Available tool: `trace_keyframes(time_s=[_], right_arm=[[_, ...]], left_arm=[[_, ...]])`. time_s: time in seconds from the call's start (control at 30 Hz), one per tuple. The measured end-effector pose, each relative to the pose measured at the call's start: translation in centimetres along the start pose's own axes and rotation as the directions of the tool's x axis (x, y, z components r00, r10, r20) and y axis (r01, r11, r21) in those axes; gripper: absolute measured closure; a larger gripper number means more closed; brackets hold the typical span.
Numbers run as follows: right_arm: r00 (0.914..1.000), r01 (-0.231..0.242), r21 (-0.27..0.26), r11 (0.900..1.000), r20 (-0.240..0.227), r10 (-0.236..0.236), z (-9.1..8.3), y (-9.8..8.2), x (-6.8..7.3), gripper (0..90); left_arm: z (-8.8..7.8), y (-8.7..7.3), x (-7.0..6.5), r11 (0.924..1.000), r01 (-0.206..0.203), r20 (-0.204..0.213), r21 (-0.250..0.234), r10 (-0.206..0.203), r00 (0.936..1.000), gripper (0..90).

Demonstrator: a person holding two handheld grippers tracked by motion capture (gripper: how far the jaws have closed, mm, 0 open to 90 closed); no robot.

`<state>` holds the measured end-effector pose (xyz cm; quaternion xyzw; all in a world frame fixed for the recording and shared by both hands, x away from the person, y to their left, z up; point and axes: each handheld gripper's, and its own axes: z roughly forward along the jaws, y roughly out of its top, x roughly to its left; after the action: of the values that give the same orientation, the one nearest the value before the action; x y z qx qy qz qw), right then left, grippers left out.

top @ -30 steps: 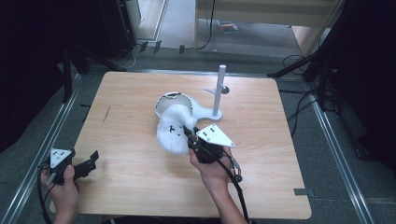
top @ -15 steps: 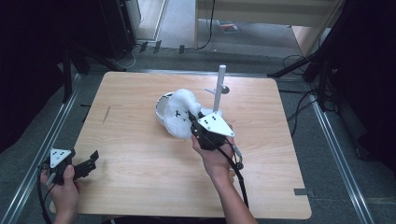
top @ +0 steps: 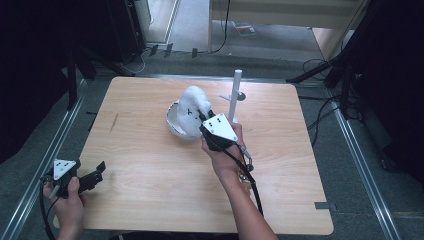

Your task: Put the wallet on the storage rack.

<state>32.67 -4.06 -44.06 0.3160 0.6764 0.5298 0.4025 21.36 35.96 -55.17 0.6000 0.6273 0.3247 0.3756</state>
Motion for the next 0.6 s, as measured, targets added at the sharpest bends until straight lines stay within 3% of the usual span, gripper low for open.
trace_keyframes(time_s=[0.3, 0.6], right_arm=[[0.9984, 0.050, 0.010, 0.999, 0.025, -0.051, 2.2, -1.5, 0.7, 79.1], [0.9898, 0.133, 0.021, 0.991, 0.048, -0.134, 3.8, -2.0, 2.2, 79.1]], left_arm=[[0.0, 0.0, 0.0, 1.0000, 0.005, 0.002, -0.002, -0.005, 1.0000, 14.2], [0.0, 0.0, 0.0, 1.0000, 0.004, 0.002, -0.001, -0.004, 1.0000, 14.3]])
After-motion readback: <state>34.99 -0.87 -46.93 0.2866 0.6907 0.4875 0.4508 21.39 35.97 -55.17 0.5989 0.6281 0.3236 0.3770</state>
